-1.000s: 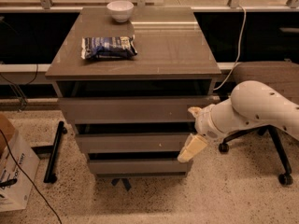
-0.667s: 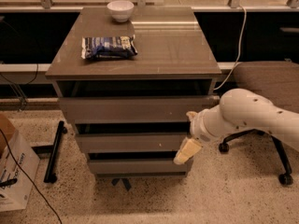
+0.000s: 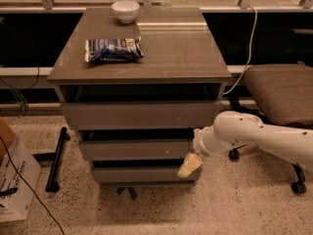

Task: Open middle drawer

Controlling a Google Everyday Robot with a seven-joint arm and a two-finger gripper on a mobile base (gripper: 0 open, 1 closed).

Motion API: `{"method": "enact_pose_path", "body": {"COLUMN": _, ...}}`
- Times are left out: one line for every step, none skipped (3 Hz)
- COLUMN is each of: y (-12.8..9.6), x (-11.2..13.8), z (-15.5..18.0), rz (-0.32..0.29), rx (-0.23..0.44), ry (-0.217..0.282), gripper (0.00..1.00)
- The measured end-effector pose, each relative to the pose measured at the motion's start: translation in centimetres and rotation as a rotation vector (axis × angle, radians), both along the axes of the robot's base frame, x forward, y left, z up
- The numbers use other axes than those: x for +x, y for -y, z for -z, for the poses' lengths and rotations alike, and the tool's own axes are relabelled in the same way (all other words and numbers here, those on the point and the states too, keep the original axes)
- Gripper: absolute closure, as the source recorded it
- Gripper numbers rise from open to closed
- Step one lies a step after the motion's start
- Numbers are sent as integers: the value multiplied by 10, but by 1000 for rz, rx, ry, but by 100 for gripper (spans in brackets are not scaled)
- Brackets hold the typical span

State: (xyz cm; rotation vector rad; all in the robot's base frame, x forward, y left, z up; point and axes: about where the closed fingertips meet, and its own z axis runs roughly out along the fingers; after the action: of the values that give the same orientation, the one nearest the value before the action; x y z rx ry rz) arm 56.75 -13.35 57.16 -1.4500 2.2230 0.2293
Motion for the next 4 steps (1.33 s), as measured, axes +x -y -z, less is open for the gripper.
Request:
{"method": "enact_pose_path", "body": {"y": 2, "x": 15, "z": 34, "rz": 16, "rx": 16, "ry": -14, "gripper": 0}}
{"method": "enact_pose_path", "body": {"y": -1, "x": 34, "z": 61, "rz": 15, "rx": 44, "ry": -19, "gripper": 0}}
{"method": "enact_pose_path", "body": {"y": -5, "x": 59, "z": 93, "rz": 11, "rx": 83, "ry": -29, "gripper": 0}}
{"method": "enact_pose_path", "body": {"y": -6, "x": 73, "z": 110, "rz": 13, "rx": 106, "ry": -36, "gripper": 0}}
